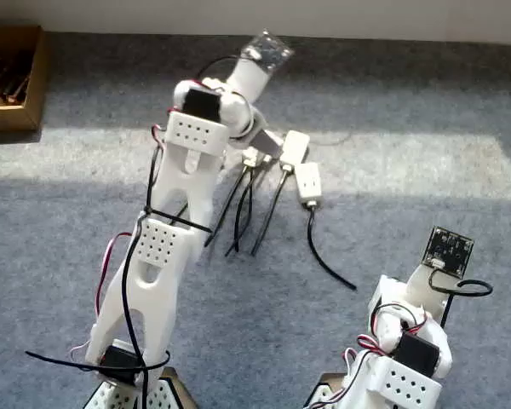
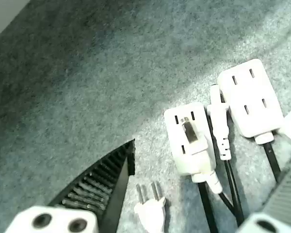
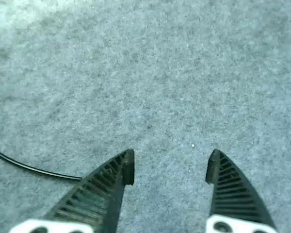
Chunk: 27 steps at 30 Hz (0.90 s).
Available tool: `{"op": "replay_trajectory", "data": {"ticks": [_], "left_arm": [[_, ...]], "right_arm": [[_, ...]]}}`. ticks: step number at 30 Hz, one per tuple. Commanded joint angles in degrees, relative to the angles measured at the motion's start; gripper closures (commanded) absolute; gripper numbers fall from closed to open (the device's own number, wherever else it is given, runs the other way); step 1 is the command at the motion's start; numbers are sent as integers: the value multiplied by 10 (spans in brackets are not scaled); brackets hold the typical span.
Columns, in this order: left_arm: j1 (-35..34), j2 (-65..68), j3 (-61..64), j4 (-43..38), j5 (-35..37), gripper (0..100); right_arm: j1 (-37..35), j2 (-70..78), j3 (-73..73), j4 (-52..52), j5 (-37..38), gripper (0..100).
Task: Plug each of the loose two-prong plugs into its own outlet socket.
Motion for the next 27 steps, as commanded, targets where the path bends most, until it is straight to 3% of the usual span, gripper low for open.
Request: {"op": "replay_trajectory", "data": {"ticks": [1, 9, 21, 24, 27], "left_arm": [[0, 39, -11, -68, 3, 564], [-52, 44, -10, -149, 21, 564], [-154, 48, -9, -157, 20, 564], [-156, 44, -11, -154, 24, 564], [-112, 43, -15, -132, 24, 564]], "right_arm": [[-18, -5, -30, -7, -4, 763], [-50, -5, -31, 13, 17, 763], [-50, -5, -31, 22, 18, 763], [-50, -5, -31, 22, 18, 763], [-50, -5, -31, 22, 18, 763]]}}
